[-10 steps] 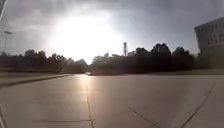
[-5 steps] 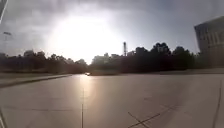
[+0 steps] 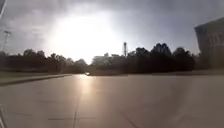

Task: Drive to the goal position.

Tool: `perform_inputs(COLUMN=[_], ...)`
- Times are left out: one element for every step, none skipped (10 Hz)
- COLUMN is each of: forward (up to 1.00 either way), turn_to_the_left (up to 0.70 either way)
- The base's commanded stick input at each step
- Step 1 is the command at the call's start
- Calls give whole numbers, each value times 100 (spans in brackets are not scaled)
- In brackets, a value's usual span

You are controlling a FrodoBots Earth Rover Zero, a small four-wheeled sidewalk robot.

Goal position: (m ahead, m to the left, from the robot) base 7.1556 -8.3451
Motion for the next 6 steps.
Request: perform_inputs(forward=[70,70,70,70,70,70], turn_to_the_left=[0,0,0,0,0,0])
